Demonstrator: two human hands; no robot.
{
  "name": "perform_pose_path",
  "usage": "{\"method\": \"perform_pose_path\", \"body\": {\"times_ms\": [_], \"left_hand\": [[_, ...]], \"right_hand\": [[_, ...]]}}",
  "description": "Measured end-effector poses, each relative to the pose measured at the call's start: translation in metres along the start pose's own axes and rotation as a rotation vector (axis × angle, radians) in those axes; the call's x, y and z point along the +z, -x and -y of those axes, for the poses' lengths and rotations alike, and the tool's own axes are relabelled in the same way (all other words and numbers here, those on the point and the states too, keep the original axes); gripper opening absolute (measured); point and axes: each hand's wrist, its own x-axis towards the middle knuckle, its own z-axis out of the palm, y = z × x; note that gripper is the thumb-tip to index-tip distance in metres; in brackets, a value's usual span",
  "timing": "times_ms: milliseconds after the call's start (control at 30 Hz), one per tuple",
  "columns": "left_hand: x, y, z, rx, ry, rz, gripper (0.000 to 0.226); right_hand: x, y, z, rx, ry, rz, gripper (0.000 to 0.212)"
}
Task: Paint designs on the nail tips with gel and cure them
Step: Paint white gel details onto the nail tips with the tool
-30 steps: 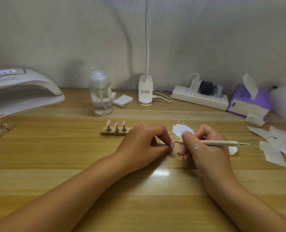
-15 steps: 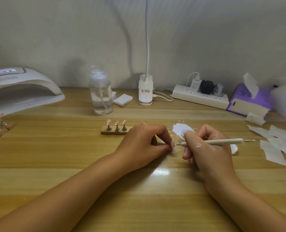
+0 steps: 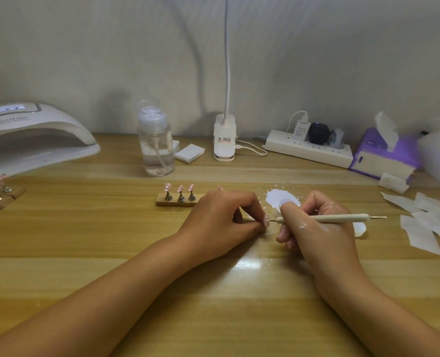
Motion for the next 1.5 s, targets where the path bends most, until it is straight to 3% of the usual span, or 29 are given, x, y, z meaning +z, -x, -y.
{"method": "perform_pose_path", "body": {"times_ms": [133, 300, 700, 867, 1000, 1233, 1500], "left_hand": [[0.000, 0.000, 0.000, -0.003, 0.001, -0.003, 0.014], [0.000, 0.000, -0.001, -0.004, -0.005, 0.000, 0.015], [0.000, 0.000, -0.002, 0.011, -0.023, -0.015, 0.019], [0.000, 0.001, -0.003, -0.004, -0.021, -0.006, 0.016], [-0.001, 0.000, -0.004, -0.010, 0.005, 0.000, 0.011], [-0.001, 0.002, -0.005, -0.013, -0.003, -0.004, 0.016], [-0.001, 0.001, -0.006, -0.024, 0.020, 0.006, 0.015]], "right_hand": [[0.001, 0.000, 0.001, 0.011, -0.001, -0.001, 0.017], [-0.002, -0.001, -0.002, -0.009, -0.003, 0.001, 0.032], [-0.001, 0.000, -0.001, -0.013, -0.025, -0.007, 0.031], [-0.005, -0.002, -0.002, -0.075, -0.107, -0.119, 0.030], [-0.012, -0.007, 0.002, -0.204, -0.041, -0.143, 0.023], [-0.019, -0.022, -0.010, -0.069, 0.052, -0.150, 0.014], [-0.017, -0.023, -0.014, -0.132, 0.266, -0.188, 0.025]]}}
